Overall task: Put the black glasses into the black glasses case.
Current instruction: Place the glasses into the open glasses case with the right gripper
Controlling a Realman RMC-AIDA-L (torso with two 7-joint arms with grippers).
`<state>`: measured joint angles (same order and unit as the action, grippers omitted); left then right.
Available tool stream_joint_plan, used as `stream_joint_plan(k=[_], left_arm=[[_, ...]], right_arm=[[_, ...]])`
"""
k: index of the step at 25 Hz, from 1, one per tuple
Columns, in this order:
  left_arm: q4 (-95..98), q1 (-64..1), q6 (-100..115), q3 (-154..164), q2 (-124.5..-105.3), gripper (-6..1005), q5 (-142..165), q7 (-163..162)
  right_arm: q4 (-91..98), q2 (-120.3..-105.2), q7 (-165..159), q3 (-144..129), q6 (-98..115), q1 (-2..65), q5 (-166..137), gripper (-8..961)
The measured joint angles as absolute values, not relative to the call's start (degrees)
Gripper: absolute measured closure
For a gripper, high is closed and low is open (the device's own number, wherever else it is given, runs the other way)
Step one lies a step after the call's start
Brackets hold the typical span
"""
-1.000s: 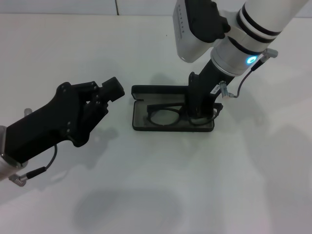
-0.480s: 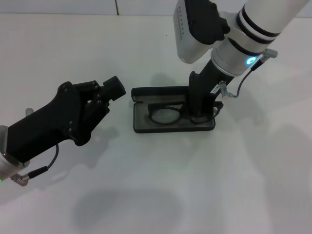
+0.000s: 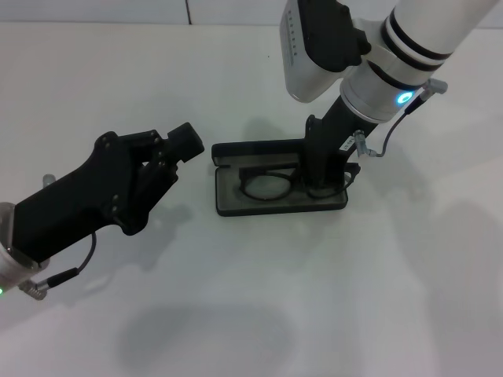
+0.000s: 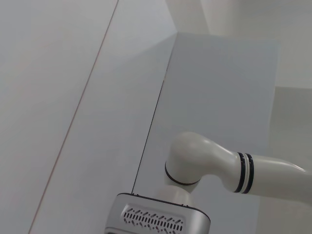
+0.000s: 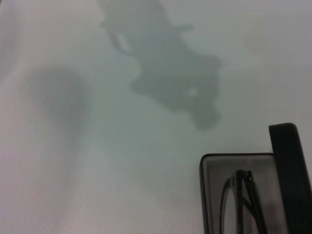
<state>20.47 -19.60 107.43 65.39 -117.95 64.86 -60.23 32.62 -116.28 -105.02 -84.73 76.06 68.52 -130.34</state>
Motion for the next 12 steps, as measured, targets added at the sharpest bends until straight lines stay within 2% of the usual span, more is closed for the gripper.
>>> stream_joint_plan(k=[12], left_arm=[[20.47, -19.6, 107.39, 65.64, -118.01, 956, 64.86, -60.21]], right_arm=[[32.6, -116.28, -105.03, -84.73, 76.36, 68.64, -130.26, 872]])
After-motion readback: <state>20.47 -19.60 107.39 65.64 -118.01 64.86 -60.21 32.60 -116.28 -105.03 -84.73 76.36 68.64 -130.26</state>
